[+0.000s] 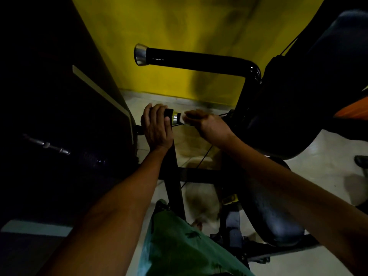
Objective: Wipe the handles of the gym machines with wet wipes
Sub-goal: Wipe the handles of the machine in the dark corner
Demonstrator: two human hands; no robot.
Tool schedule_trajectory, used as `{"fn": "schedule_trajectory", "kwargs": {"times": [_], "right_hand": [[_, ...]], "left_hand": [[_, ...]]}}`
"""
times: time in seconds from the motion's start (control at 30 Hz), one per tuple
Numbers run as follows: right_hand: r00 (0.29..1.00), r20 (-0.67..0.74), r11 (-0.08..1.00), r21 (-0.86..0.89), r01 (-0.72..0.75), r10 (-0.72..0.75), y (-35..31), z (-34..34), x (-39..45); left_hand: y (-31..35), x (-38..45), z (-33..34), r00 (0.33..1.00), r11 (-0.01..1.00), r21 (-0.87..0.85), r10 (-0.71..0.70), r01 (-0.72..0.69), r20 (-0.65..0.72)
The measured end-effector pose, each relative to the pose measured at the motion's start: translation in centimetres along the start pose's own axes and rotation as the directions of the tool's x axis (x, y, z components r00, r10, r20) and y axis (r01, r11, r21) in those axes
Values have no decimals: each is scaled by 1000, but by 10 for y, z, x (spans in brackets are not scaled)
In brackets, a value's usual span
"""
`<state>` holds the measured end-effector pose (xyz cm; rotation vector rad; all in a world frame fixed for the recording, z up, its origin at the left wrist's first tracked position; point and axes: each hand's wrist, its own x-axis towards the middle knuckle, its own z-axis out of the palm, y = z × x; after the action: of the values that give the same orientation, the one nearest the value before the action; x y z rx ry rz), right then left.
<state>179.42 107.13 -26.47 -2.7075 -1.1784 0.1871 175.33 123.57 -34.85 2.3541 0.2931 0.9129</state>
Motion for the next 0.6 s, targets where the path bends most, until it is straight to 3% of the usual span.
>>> {"fn": "schedule_trajectory", "kwargs": {"times": [0.1, 0.2, 0.47, 0.6], "right_hand": [[991, -57, 991, -67, 118, -122, 17, -9, -20], [962, -117, 943, -259, 211, -247, 41, -14, -38], [919, -19, 758, -571, 314, -395, 56, -32, -60], [903, -18, 729, -598, 334, -430, 65, -31, -66]], "left_hand": [[1, 0, -1, 1000, 1000, -14, -5, 5, -2], [1, 0, -1, 1000, 1000, -1, 7, -7, -4], [3, 0, -1, 999, 1000, -1, 20, -20, -27], [3, 1, -2, 1000, 1000, 6, 23, -23, -19]]}}
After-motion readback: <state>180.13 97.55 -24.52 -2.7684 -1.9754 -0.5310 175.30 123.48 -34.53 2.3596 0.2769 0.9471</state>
